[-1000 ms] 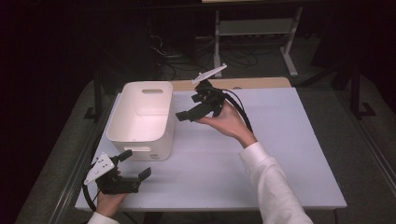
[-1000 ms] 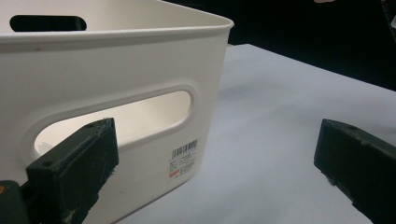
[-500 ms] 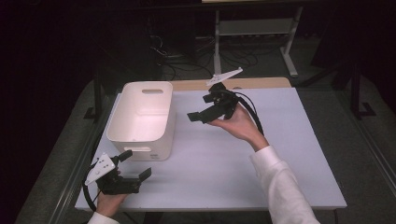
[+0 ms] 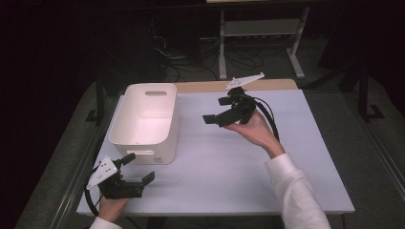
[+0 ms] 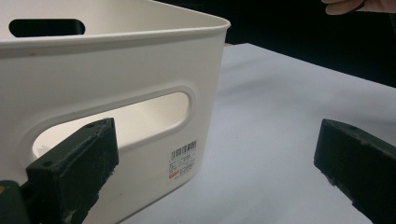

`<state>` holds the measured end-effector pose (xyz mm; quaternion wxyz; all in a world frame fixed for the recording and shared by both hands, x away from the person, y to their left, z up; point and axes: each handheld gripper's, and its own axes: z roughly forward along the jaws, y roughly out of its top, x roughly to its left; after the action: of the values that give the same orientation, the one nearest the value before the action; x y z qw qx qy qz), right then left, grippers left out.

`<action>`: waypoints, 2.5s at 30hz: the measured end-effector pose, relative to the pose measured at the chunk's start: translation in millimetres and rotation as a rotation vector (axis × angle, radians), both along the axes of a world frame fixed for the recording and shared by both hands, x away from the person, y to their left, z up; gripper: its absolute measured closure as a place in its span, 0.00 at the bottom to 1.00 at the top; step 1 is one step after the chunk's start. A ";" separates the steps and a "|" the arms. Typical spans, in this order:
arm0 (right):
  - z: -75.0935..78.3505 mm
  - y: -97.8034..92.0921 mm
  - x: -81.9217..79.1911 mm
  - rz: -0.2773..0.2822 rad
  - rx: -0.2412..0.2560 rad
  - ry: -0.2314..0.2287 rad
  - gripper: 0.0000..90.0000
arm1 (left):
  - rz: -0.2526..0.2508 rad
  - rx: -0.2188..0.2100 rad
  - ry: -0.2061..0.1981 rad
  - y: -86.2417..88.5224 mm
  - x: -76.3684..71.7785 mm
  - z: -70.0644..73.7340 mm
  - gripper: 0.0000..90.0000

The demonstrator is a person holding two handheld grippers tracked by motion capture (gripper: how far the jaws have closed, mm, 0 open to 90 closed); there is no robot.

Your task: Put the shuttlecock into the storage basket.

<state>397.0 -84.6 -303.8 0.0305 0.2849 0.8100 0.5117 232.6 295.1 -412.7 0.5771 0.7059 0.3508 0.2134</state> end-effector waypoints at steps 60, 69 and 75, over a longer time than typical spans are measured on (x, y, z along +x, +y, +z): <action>-42.3 -100.5 -45.8 -0.130 0.058 -0.097 0.00 | 0.005 0.019 -0.004 1.6 -1.0 1.1 0.00; -53.1 -110.8 -61.8 -0.138 0.055 -0.121 0.00 | 0.005 0.018 -0.005 1.7 -1.2 1.2 0.00; -63.6 -125.4 -70.5 -0.164 0.059 -0.121 0.00 | 0.011 0.028 0.000 1.4 -1.5 0.7 0.00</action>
<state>326.5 -209.9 -367.4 0.1129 0.3197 0.7652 0.5473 231.1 296.5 -412.1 0.5659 0.7122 0.3516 0.2212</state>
